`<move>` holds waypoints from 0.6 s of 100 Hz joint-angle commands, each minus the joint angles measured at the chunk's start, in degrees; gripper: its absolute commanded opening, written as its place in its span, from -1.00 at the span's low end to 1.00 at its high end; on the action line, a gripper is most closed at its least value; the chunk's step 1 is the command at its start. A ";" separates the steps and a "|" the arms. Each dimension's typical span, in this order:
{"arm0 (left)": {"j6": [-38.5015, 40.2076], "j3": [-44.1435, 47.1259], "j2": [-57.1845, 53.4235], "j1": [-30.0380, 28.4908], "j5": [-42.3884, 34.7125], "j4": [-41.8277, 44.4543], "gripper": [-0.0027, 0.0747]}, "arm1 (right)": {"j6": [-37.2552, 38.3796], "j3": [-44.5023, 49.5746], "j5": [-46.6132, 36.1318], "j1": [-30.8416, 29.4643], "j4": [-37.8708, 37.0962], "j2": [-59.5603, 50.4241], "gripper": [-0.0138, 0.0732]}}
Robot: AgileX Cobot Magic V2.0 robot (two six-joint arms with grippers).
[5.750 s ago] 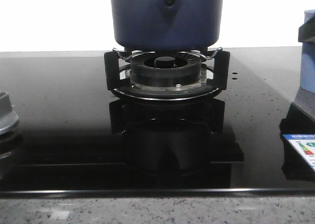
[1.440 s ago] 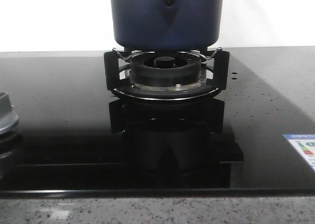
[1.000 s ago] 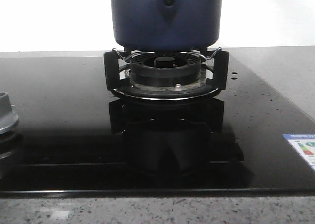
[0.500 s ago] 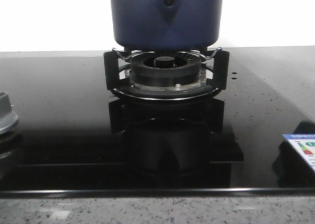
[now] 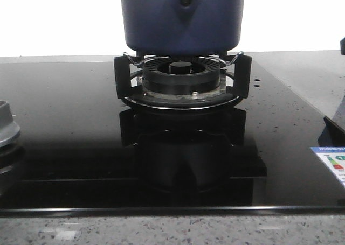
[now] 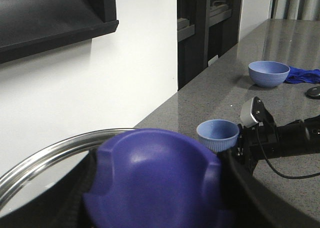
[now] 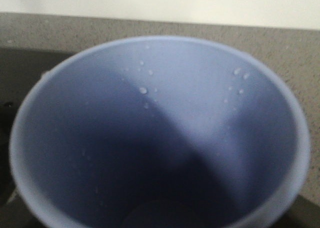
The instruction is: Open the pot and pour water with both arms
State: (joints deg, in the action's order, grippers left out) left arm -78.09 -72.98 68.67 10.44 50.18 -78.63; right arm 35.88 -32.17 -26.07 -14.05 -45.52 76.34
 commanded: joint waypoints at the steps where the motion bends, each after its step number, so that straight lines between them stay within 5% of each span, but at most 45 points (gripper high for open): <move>1: -0.07 -1.86 -1.26 0.53 -1.66 -5.16 -0.41 | -0.74 -1.17 -4.23 -0.51 1.35 -0.23 -0.09; 20: -0.07 -1.86 -1.26 0.53 -1.55 -5.16 -0.41 | -0.74 -1.12 -4.75 -0.51 1.35 0.27 -0.05; 45: -0.07 -1.86 -1.26 0.53 -1.45 -5.16 -0.41 | 0.29 -1.12 -4.75 -0.51 1.35 -0.72 0.71; 60: -0.07 -1.86 -1.26 0.53 -1.45 -5.16 -0.41 | 1.87 -1.03 -4.26 -0.51 1.35 -4.84 0.81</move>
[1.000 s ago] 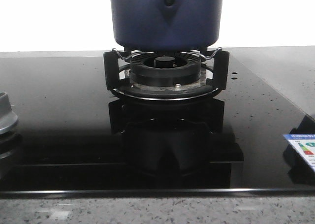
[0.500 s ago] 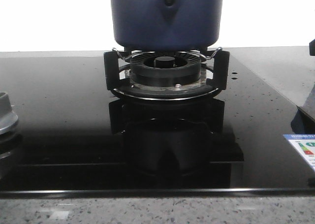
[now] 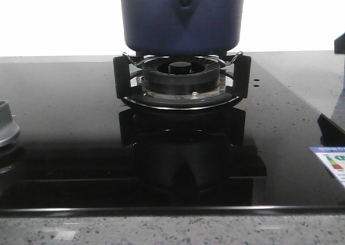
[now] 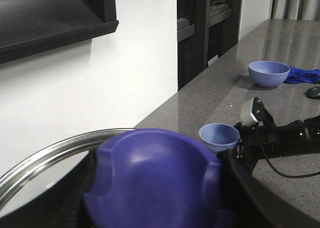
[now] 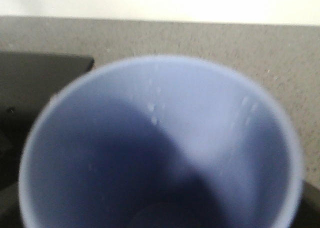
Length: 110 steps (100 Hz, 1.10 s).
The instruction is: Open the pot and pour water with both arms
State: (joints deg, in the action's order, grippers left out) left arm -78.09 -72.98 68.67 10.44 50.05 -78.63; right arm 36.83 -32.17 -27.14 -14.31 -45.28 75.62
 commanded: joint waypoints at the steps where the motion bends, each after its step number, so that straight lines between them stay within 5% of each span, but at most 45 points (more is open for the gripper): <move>1: -0.07 -1.86 -1.16 0.53 -1.32 -5.16 -0.41 | 0.92 -1.03 -3.25 -0.26 1.11 -4.60 0.81; 24: -1.15 -1.86 2.34 0.58 -1.32 -8.36 -0.41 | 0.92 -1.03 -1.87 -0.26 1.03 -12.82 0.81; 48: -12.00 -3.26 9.07 7.38 -2.33 -13.22 -0.41 | 5.21 -1.03 0.92 -0.26 0.74 -22.88 0.81; 68: -12.74 -6.67 15.19 11.32 -7.41 -13.34 -0.41 | 5.35 -1.03 4.30 1.15 0.34 -30.21 0.73; 77: -13.69 -8.39 18.05 11.45 -7.38 -13.65 -0.41 | 5.35 -1.03 7.07 3.20 0.21 -33.17 0.44; 99: -13.69 -12.40 24.41 11.69 -6.85 -13.78 -0.41 | 5.35 -1.03 10.25 5.51 -1.85 -36.86 -0.80; 110: -13.69 -13.75 26.75 12.63 -5.85 -14.15 -0.41 | 5.35 -1.03 10.25 5.51 -1.97 -36.99 -0.84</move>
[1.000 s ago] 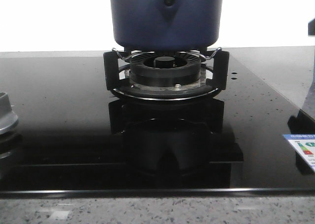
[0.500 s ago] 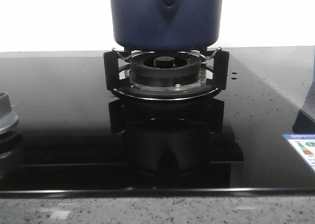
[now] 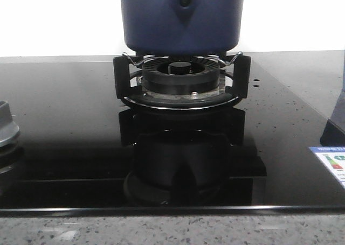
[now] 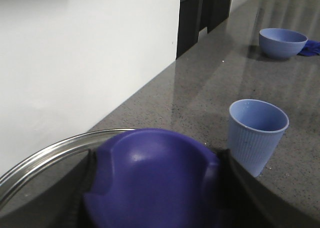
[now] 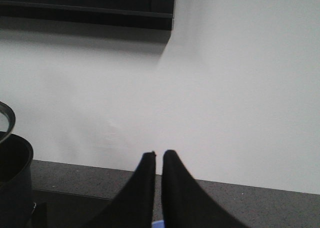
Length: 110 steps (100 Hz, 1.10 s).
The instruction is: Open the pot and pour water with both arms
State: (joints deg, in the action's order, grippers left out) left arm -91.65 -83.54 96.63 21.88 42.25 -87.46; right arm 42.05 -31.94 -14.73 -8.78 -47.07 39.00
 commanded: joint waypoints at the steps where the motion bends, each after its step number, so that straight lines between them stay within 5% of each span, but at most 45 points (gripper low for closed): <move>1: -0.13 -3.36 -0.96 1.20 2.15 -5.32 -0.41 | 0.14 -1.26 -2.16 -0.02 -0.18 -0.37 -0.84; 50: -0.35 -3.50 1.54 1.65 -0.89 -5.91 -0.41 | 0.14 -1.26 -2.70 -0.02 -0.18 -0.37 -0.84; 100: 1.60 -3.50 1.54 1.41 6.10 -1.55 -0.41 | 0.14 -1.26 -2.70 -0.02 -0.18 -0.37 -0.84; 110: 1.60 -3.50 1.54 1.41 5.87 -1.55 -0.19 | 0.14 -1.26 -2.70 -0.02 -0.18 -0.37 -0.84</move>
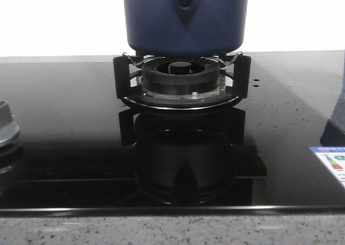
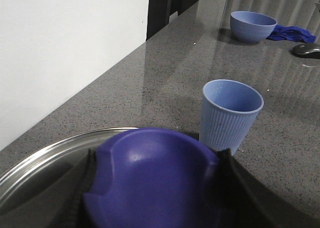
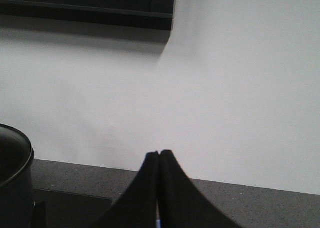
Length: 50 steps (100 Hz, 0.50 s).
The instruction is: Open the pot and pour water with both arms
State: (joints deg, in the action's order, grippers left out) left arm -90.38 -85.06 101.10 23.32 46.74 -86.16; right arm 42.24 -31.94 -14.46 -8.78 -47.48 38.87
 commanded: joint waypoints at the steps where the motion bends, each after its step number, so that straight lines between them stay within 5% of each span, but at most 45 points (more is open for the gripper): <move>1: 0.33 -1.97 -2.94 -0.03 1.38 -2.96 -0.16 | -0.06 -1.26 -2.97 -0.02 0.22 -0.25 -0.84; 11: 0.33 -1.97 -3.04 -0.03 0.31 -4.31 0.39 | -0.06 -1.26 -2.97 -0.02 0.22 -0.25 -0.84; 21: 0.33 -1.97 -3.98 -0.40 0.51 -6.69 0.67 | -0.06 -1.26 -2.97 -0.02 0.22 -0.25 -0.84; 36: 0.98 -1.97 -8.12 -2.36 0.51 -7.71 0.61 | -0.06 -1.16 -2.62 -0.02 0.22 -0.25 -0.84; 50: 8.16 -1.37 -14.27 -6.81 0.30 -6.13 0.11 | -0.06 -1.01 -2.50 0.53 -6.87 -1.47 -0.84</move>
State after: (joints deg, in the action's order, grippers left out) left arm -86.78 -85.06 93.47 19.15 46.31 -89.34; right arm 42.24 -31.58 -14.46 -8.68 -49.91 38.61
